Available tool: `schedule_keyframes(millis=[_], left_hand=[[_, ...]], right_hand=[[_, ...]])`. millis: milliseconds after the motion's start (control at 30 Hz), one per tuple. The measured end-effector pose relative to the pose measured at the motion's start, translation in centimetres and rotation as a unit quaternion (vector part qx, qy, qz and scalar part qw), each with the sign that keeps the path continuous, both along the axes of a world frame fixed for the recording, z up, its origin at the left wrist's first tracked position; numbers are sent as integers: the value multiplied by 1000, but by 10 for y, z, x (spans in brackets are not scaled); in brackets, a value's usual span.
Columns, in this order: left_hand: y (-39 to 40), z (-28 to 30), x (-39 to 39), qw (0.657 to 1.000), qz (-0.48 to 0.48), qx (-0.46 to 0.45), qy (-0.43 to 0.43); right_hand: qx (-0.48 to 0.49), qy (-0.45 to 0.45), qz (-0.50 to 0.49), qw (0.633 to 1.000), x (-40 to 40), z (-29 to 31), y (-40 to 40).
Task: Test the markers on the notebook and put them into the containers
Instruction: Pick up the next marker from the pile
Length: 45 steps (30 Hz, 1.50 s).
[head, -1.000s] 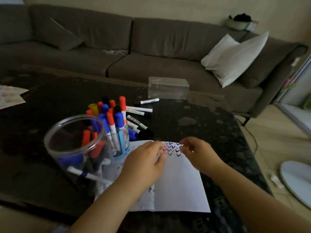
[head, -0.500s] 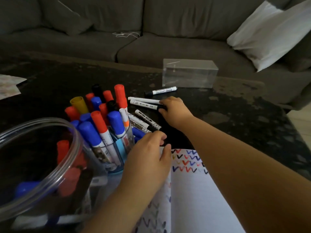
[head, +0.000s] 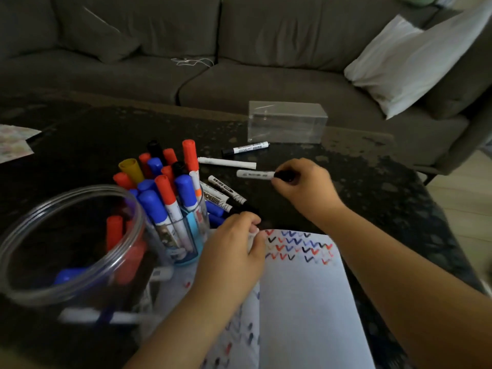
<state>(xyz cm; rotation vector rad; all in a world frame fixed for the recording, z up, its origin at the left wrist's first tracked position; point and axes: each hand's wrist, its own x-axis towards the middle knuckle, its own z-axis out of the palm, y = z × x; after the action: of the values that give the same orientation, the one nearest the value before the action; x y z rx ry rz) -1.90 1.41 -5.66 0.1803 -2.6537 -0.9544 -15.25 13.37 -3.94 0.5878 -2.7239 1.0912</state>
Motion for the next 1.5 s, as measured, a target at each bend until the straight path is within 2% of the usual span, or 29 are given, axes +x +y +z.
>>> schedule_keyframes(millis=[167,300,400,467,500,567,600,700,767,800,833,867,900,1000,1067,1133,1167,1200,1233,1300,1367,1433,1500], left_hand=[[16,23,23,998,-13,66,3],[27,41,53,993,-33,115,8],[34,49,76,975,-55,209,-60],[39,47,90,951,-66,279,-119],[41,47,96,937,-66,311,-143],[44,50,110,899,-79,387,-189],[45,51,116,869,-106,439,-201],[44,56,134,755,-193,594,-200],[46,61,146,679,-244,664,-194],[47,61,150,657,-250,686,-187],[49,62,152,647,-247,699,-177],[50,63,154,650,-231,705,-166],[52,64,155,660,-210,704,-154],[57,63,155,704,-160,679,-132],[59,59,151,727,-120,662,-138],[57,55,143,731,-58,668,-122],[53,54,138,728,-26,677,-102],[48,55,135,730,-5,679,-81],[43,56,132,741,7,668,-64],[34,57,130,782,18,621,-56],[30,52,129,841,45,534,-71],[27,45,127,895,81,430,-84],[23,39,124,923,88,363,-89]], right_hand=[[-180,-103,-20,978,76,32,41],[-274,-153,25,949,140,35,58],[-321,-235,20,917,184,33,64],[-315,-304,23,899,209,30,65],[-336,-341,36,877,220,30,64],[-401,-411,68,816,239,33,63],[-435,-441,83,780,248,35,63],[-515,-516,126,672,268,40,64],[-556,-553,180,594,275,38,65],[-567,-560,204,568,279,38,65],[-572,-560,215,560,282,38,64],[-570,-555,212,568,285,39,63],[-559,-546,197,592,288,41,61],[-482,-481,125,722,293,47,55],[-417,-433,84,794,293,43,53],[-275,-351,41,894,294,35,53],[-193,-307,25,932,295,29,54],[-136,-275,12,952,296,22,56],[-114,-258,-3,959,296,18,59],[-132,-260,-27,956,294,14,64],[-196,-301,-41,932,286,17,69],[-216,-341,-44,914,277,21,71],[-235,-352,-32,905,270,23,70]])
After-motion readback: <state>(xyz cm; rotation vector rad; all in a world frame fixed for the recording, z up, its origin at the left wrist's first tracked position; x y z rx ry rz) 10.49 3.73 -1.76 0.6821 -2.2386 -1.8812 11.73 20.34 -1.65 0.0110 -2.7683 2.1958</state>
